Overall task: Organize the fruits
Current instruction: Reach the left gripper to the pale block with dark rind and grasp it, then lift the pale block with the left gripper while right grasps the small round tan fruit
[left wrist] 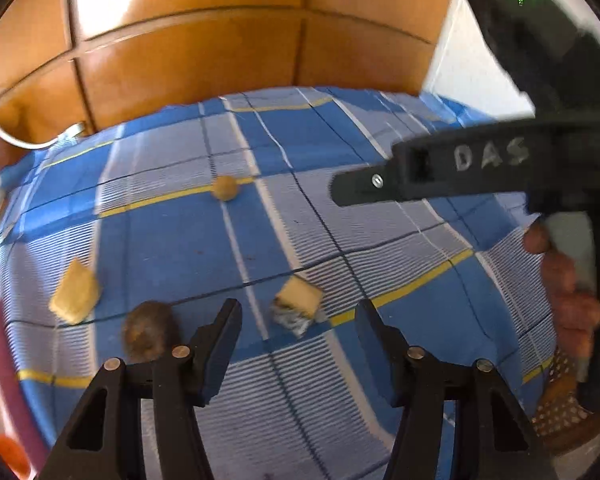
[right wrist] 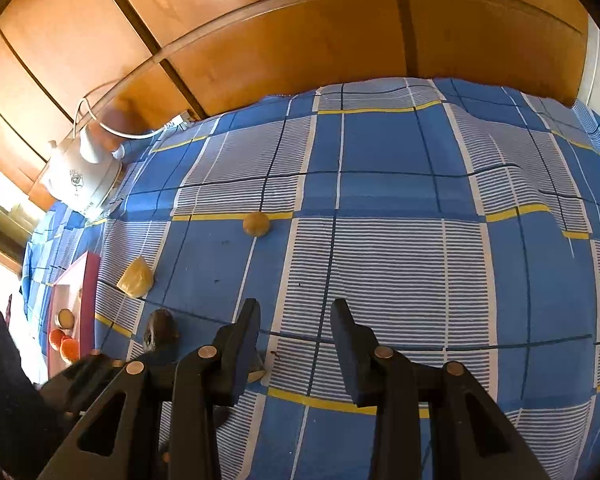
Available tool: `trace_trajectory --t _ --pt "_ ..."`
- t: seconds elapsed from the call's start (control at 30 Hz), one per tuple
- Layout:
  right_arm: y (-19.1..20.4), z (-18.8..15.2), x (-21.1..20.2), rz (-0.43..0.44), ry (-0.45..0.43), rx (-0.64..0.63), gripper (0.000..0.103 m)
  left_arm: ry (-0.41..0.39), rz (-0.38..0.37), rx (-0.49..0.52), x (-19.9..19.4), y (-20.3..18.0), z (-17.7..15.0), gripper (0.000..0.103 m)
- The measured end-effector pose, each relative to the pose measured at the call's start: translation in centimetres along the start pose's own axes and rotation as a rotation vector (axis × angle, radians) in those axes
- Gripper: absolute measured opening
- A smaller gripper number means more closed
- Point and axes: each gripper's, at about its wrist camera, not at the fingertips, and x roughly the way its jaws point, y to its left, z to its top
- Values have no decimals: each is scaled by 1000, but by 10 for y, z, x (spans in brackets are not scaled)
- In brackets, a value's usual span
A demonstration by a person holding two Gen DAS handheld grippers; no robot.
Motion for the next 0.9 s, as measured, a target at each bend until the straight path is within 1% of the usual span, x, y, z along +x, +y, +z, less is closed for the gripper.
trace_trajectory --t 0.07,0.1,0.13,0.17,0.2,0.23,0.33,0.47,0.6,0.73,0.77,0.9 --pt "1 0 0 3 0 -4 37 17 6 10 13 -4 2 59" --pt "1 0 -1 4 -1 -6 37 33 5 15 22 -5 3 50" --pt "2 0 -1 5 -1 -7 37 47 12 23 28 -7 2 43" --pt "2 0 -1 7 -2 -9 37 58 19 25 32 -7 1 29" --pt "2 0 -1 1 -2 -8 37 58 13 19 34 -6 -1 29" --pt "0 1 -1 -1 -3 -6 37 40 12 17 31 -6 -3 28" --pt "0 1 -2 5 -8 -1 37 18 25 0 22 -3 -10 28" --pt "-1 1 -2 0 -9 0 37 -14 37 -47 -6 9 -31 28" --pt "-1 0 0 -11 -3 0 37 -21 66 -117 -26 31 -60 29" --pt "2 -2 3 -29 5 -21 37 -28 133 -174 -36 49 -87 29" --pt "3 -2 4 -33 6 -27 37 -49 134 -175 -37 51 -91 29" --pt "7 -5 7 -36 12 -57 37 -68 154 -147 -35 48 -98 29"
